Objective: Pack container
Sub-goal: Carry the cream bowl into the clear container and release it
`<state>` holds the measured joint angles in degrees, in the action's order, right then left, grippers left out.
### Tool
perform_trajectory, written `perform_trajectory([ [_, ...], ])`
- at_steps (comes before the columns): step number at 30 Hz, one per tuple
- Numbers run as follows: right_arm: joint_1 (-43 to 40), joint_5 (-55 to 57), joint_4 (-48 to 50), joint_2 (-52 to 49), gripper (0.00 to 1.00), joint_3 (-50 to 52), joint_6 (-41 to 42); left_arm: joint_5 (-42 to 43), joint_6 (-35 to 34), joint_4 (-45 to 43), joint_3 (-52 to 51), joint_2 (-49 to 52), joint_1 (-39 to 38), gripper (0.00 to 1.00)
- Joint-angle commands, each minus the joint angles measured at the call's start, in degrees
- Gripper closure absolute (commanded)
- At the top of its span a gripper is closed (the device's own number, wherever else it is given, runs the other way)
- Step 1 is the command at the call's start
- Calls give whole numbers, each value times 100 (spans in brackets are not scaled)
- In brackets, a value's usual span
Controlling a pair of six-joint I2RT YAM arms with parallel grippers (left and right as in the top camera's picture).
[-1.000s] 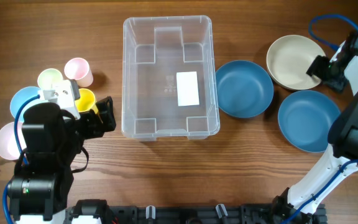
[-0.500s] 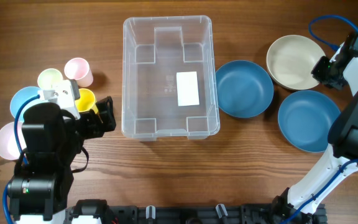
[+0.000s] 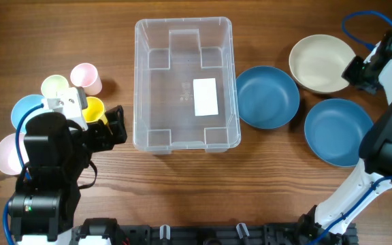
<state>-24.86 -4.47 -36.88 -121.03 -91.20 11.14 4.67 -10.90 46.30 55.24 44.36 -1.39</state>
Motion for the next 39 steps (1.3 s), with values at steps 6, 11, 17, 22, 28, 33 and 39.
perform_trajectory([
  [6, 1174, -774, -581, 2992, 96, -527, -83, 133, -50, -13, 107, 7, 22, 0],
  [11, 3523, -321, -1298, 3191, 96, -535, -385, 136, -50, -4, 107, 7, 22, 0],
  [17, 5066, 153, -896, 2575, 96, -535, -192, 133, -50, 157, 107, 7, 22, 0],
  [22, 5158, 216, -780, 1541, 96, -1388, -68, 133, -50, 157, 107, 7, 22, 0],
  [28, 5147, 258, -1770, 24, 96, -3259, -164, 133, -50, 157, 107, 7, 22, 0],
  [33, 5064, 343, -1921, -745, 96, -3254, -46, 133, -50, 157, 107, 7, 22, 0],
  [39, 4743, 315, -1757, -1172, 80, -3250, 107, 133, -50, 160, 107, 7, 22, 0],
])
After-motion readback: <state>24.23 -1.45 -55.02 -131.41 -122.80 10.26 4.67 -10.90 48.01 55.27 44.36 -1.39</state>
